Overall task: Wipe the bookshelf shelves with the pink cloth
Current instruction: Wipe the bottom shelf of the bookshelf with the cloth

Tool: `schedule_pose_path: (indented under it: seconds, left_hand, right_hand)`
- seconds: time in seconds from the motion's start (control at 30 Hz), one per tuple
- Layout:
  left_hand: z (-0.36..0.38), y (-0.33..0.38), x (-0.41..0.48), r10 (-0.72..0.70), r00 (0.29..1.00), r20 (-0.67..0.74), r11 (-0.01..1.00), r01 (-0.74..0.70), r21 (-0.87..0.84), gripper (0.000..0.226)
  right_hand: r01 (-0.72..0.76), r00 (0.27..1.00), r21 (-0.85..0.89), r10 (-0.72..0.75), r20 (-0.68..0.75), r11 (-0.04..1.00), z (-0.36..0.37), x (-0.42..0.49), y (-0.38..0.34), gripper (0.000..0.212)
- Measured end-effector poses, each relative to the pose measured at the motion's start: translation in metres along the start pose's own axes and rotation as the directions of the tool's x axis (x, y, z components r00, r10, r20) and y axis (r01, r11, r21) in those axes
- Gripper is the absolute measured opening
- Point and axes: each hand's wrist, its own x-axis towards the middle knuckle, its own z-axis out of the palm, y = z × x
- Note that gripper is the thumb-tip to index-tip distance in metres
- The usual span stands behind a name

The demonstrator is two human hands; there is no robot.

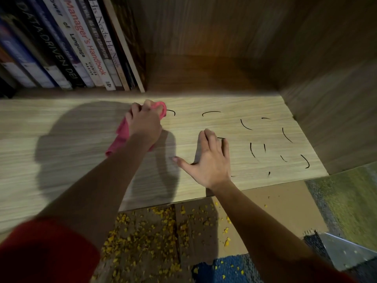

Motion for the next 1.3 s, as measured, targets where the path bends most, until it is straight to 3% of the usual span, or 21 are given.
schedule_pose_path:
  seconds: [0.1, 0.13, 0.23, 0.3, 0.47, 0.53, 0.63, 0.67, 0.77, 0.83, 0.87, 0.93, 0.97, 1.0, 1.07, 1.13, 1.17, 1.23, 1.3]
  left_hand:
    - [0.002, -0.011, -0.006, 0.245, 0.969, 0.029, 0.965, -0.246, 0.089, 0.048]
    - [-0.001, -0.018, -0.003, 0.261, 0.965, 0.037, 0.959, -0.263, 0.105, 0.047]
    - [-0.008, -0.027, 0.020, 0.028, 1.000, -0.007, 0.997, -0.028, 0.079, 0.042]
    - [-0.009, -0.014, 0.027, -0.015, 1.000, -0.015, 0.996, 0.016, 0.084, 0.047]
    - [0.005, -0.006, 0.007, 0.339, 0.940, 0.045, 0.939, -0.341, 0.051, 0.040]
    - [0.002, -0.017, 0.020, 0.253, 0.967, 0.015, 0.964, -0.254, 0.076, 0.039]
    - [-0.005, -0.010, 0.029, -0.064, 0.996, -0.057, 0.998, 0.065, 0.002, 0.037]
    - [-0.005, -0.003, 0.025, -0.067, 0.996, -0.062, 0.998, 0.066, -0.015, 0.035]
    - [0.004, 0.006, 0.000, 0.271, 0.963, -0.002, 0.962, -0.270, -0.022, 0.037]
    - [0.000, -0.005, -0.001, 0.374, 0.927, 0.024, 0.927, -0.374, 0.021, 0.038]
    - [-0.004, -0.011, 0.008, 0.317, 0.948, 0.021, 0.947, -0.318, 0.051, 0.038]
    - [-0.009, -0.023, 0.028, 0.030, 0.999, -0.014, 1.000, -0.030, 0.000, 0.037]
    - [-0.009, -0.024, 0.031, -0.098, 0.995, -0.036, 0.995, 0.097, -0.031, 0.038]
    - [-0.009, -0.018, 0.029, -0.138, 0.989, -0.046, 0.990, 0.138, -0.003, 0.037]
    - [-0.002, -0.001, 0.012, 0.028, 1.000, -0.009, 0.996, -0.027, 0.080, 0.037]
    - [0.005, 0.006, -0.010, 0.303, 0.953, 0.026, 0.950, -0.304, 0.066, 0.041]
    - [0.005, 0.001, -0.012, 0.369, 0.929, 0.026, 0.928, -0.370, 0.051, 0.042]
    - [-0.002, -0.012, 0.006, 0.288, 0.958, 0.005, 0.956, -0.288, 0.056, 0.042]
    - [-0.008, -0.017, 0.022, 0.045, 0.999, -0.024, 0.999, -0.045, 0.027, 0.044]
  right_hand:
    - [0.002, 1.000, -0.002, -0.002, -0.010, 1.000, 0.001, 0.000, 0.000, 0.118]
    - [0.000, 1.000, -0.002, 0.000, -0.017, 1.000, 0.001, 0.001, 0.000, 0.119]
    - [-0.006, 1.000, -0.007, 0.006, -0.013, 1.000, 0.003, 0.001, 0.001, 0.121]
    - [-0.006, 1.000, -0.009, 0.006, -0.015, 1.000, 0.003, 0.001, 0.001, 0.121]
    - [-0.007, 1.000, 0.002, 0.007, -0.009, 1.000, 0.001, 0.000, -0.001, 0.122]
    - [-0.010, 1.000, 0.018, 0.010, -0.007, 1.000, 0.000, 0.001, -0.001, 0.119]
    - [-0.008, 1.000, 0.011, 0.008, -0.007, 1.000, 0.000, 0.002, 0.000, 0.123]
    - [-0.005, 1.000, 0.007, 0.005, -0.015, 1.000, 0.001, 0.002, -0.001, 0.123]
    - [-0.010, 1.000, 0.006, 0.010, -0.002, 1.000, 0.002, 0.002, -0.001, 0.122]
    - [-0.012, 1.000, 0.013, 0.012, -0.002, 1.000, 0.001, 0.002, 0.000, 0.122]
    - [-0.012, 1.000, 0.013, 0.012, -0.002, 1.000, 0.001, 0.002, 0.000, 0.123]
    - [-0.009, 1.000, 0.012, 0.008, 0.013, 1.000, 0.001, 0.003, 0.001, 0.123]
    - [-0.010, 1.000, 0.014, 0.010, 0.022, 1.000, 0.001, 0.001, 0.001, 0.123]
    - [-0.011, 1.000, 0.018, 0.011, 0.021, 1.000, 0.001, 0.002, 0.001, 0.123]
    - [-0.010, 1.000, 0.013, 0.010, 0.020, 1.000, 0.001, 0.001, 0.001, 0.122]
    - [-0.013, 1.000, 0.012, 0.013, 0.013, 1.000, 0.001, 0.000, 0.001, 0.122]
    - [-0.014, 1.000, 0.013, 0.014, 0.007, 1.000, 0.002, 0.001, 0.000, 0.122]
    - [-0.013, 1.000, 0.017, 0.013, 0.002, 1.000, 0.001, 0.001, 0.000, 0.122]
    - [-0.010, 1.000, 0.025, 0.010, 0.009, 1.000, -0.001, 0.001, -0.001, 0.124]
